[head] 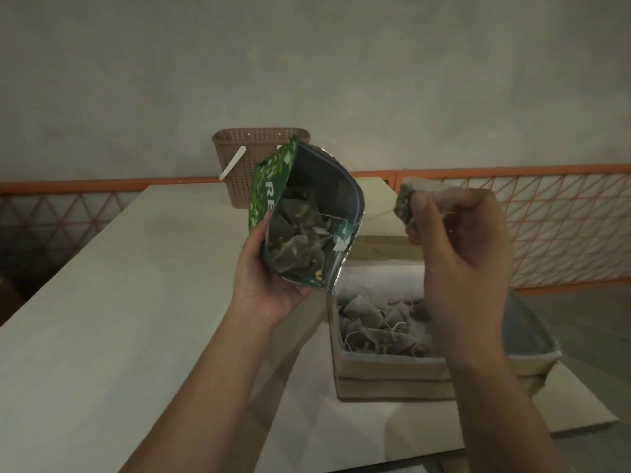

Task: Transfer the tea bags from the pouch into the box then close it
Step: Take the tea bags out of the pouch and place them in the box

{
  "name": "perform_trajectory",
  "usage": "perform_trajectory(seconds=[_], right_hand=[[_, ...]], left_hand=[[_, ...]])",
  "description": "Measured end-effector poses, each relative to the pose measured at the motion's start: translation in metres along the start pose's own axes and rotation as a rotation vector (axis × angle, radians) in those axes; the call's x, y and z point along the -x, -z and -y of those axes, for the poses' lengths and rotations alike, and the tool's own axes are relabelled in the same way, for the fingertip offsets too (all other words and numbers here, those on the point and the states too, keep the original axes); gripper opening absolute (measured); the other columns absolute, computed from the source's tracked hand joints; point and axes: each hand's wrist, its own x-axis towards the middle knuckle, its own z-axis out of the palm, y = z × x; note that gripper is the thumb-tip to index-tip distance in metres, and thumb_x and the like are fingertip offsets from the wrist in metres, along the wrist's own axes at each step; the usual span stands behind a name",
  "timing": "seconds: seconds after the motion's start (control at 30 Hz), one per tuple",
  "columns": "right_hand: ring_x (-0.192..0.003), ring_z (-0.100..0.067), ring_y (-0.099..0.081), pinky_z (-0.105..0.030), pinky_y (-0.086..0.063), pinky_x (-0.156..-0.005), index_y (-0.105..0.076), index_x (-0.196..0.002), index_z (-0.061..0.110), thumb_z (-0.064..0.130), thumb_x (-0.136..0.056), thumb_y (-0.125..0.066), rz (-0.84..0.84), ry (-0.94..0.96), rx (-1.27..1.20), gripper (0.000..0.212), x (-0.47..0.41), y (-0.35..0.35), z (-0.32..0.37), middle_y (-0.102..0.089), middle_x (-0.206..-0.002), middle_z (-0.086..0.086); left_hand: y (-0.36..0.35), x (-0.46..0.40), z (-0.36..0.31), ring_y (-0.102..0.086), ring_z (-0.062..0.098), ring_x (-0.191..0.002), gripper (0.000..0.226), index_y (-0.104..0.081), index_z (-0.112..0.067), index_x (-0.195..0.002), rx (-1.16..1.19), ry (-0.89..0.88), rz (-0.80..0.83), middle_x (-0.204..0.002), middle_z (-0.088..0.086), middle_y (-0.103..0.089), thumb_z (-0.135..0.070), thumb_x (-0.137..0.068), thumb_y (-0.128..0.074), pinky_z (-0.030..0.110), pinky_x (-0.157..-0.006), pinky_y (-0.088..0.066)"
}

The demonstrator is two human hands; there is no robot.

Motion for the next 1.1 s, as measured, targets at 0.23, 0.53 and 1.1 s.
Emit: perform_trajectory(seconds=[0.23,0.53,1.1], right_hand=[[-0.080,-0.036,-0.057,-0.033,-0.054,-0.067,-0.048,-0.097,0.017,0.009,-0.100,-0.050,-0.125,0.158,-0.109,0.009,0.005,0.007,0.002,-0.055,-0.098,-0.017],[-0.069,-0.011,-0.059,-0.036,-0.055,-0.057,-0.058,-0.105,0.032,0.011,-0.090,-0.062,0.154,-0.178,0.408,0.026,0.010,0.017,-0.027,-0.058,-0.075,0.015],[-0.111,-0.021,-0.052,-0.029,-0.050,-0.088,-0.072,-0.107,0.029,0.030,-0.089,-0.069,0.340,0.029,0.718,0.019,0.018,-0.020,-0.040,-0.049,-0.122,-0.002]], left_hand=[[-0.002,-0.003,0.002,-0.072,0.030,-0.100,0.052,-0.069,-0.019,-0.128,0.007,0.000,0.000,-0.124,0.010,-0.070,-0.055,-0.094,-0.051,0.038,-0.080,-0.062],[-0.004,-0.001,0.004,-0.069,0.033,-0.110,0.062,-0.063,-0.017,-0.139,0.019,-0.010,0.003,-0.134,0.012,-0.067,-0.050,-0.086,-0.061,0.042,-0.085,-0.061],[-0.008,0.003,0.008,-0.067,0.030,-0.108,0.058,-0.066,-0.014,-0.133,-0.009,0.006,-0.067,-0.138,0.013,-0.064,-0.054,-0.095,-0.050,0.038,-0.093,-0.054]])
